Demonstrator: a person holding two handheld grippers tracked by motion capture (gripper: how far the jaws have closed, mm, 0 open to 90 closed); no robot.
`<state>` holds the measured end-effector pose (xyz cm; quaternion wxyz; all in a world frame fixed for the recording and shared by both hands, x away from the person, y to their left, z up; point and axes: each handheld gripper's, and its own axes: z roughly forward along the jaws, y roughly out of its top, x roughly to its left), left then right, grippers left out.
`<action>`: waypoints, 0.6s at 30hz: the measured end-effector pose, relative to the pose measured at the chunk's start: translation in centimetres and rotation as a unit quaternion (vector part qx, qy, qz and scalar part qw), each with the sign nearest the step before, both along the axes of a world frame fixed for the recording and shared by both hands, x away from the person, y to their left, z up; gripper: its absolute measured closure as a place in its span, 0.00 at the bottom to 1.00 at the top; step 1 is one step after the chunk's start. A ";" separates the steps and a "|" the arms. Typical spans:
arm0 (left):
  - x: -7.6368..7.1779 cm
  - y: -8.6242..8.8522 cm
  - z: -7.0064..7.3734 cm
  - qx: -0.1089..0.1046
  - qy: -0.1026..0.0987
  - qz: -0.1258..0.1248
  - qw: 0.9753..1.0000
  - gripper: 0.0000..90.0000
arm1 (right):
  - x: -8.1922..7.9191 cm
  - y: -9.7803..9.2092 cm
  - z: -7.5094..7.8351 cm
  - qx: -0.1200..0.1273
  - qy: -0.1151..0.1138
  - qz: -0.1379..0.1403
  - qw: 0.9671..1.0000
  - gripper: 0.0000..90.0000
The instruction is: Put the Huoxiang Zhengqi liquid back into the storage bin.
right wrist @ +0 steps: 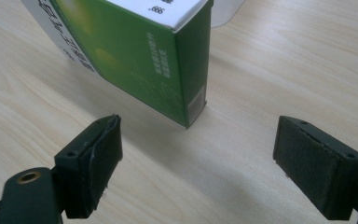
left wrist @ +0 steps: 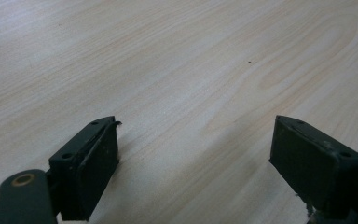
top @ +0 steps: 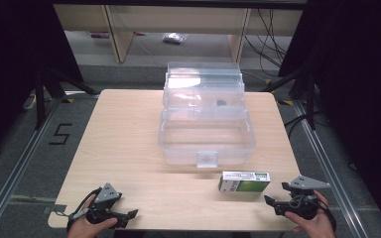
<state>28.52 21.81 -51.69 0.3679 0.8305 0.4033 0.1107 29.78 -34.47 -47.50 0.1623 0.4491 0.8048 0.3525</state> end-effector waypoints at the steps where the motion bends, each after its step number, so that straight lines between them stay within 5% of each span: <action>1: 0.0 0.0 0.0 0.000 0.000 0.000 1.000 0.17 | 0.0 0.0 0.1 -0.003 -0.002 0.001 1.000 0.18; 3: 0.0 0.0 0.0 0.000 0.000 0.000 1.000 0.17 | -0.1 0.2 0.3 0.010 0.011 -0.007 1.000 0.18; 7: 0.0 0.0 0.0 0.001 0.001 -0.001 1.000 0.17 | 0.2 0.1 0.7 -0.008 -0.003 0.004 1.000 0.18; 8: 0.1 0.0 0.0 0.000 -0.001 -0.001 1.000 0.17 | 0.0 0.4 0.8 0.000 0.010 -0.006 1.000 0.18; 18: 0.0 0.0 0.0 -0.002 0.002 -0.003 1.000 0.17 | 1.1 1.6 2.5 -0.033 0.013 0.027 0.999 0.18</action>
